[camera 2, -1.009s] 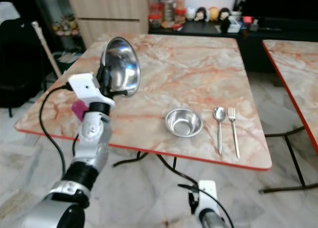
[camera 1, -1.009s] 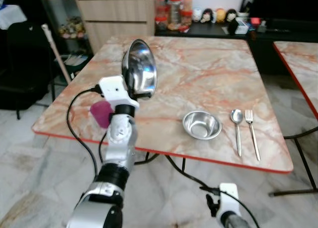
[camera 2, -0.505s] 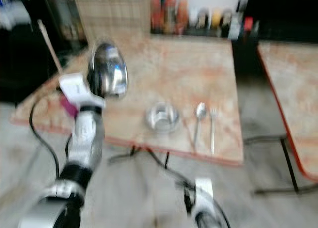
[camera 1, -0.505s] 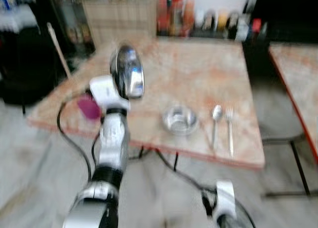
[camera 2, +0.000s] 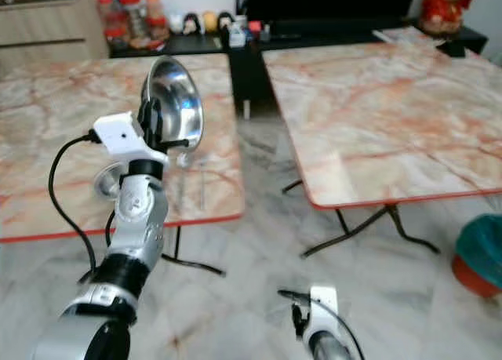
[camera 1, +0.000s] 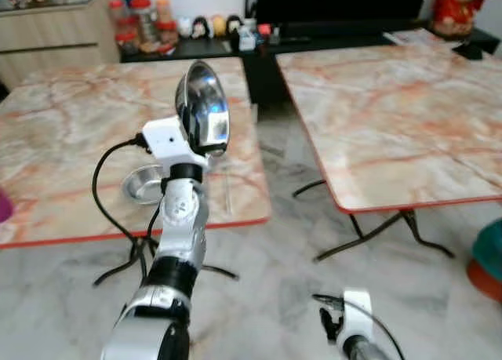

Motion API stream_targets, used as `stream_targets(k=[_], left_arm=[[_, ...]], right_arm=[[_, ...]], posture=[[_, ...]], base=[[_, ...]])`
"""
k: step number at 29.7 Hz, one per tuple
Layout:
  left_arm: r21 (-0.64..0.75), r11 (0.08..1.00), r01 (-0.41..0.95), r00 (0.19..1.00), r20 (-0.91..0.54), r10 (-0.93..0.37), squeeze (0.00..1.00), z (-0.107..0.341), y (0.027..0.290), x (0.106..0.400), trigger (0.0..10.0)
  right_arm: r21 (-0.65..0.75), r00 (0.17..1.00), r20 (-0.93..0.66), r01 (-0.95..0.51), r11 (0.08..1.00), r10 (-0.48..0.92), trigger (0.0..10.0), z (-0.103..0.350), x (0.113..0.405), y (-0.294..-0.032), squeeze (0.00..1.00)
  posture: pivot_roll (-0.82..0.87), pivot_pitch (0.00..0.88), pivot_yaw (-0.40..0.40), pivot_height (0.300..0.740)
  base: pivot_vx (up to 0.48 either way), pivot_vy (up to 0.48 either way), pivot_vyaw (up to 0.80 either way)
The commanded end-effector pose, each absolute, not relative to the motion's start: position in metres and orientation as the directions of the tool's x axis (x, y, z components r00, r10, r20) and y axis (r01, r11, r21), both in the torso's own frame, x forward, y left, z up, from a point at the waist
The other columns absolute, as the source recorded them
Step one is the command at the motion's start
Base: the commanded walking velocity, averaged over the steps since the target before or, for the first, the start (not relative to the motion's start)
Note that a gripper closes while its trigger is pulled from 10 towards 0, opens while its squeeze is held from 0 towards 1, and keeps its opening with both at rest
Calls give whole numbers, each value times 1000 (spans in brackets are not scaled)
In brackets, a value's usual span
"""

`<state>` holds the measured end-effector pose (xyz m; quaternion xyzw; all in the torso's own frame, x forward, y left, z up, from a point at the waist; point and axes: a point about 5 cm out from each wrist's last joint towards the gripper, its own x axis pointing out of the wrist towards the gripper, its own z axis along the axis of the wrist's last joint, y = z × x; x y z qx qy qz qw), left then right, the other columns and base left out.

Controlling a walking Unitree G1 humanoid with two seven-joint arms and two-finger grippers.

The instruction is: Setting the table

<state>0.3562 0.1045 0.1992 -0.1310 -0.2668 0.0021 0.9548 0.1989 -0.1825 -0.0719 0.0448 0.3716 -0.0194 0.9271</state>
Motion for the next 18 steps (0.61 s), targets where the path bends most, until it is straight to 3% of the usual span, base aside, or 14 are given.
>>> stream_targets(k=[1, 18], left_arm=[[-252, 966, 53, 829, 550, 98, 0, 212, 114, 357, 10000], [-253, 966, 57, 830, 550, 95, 0, 212, 113, 357, 10000]], right_arm=[[81, 742, -670, 72, 994, 1, 10000, -68, 207, -179, 0], [76, 746, -665, 66, 995, 1, 10000, -68, 206, -178, 0]], posture=[[-32, 0, 29, 740], [-32, 0, 41, 740]], base=[[0, -352, 0], [0, -352, 0]])
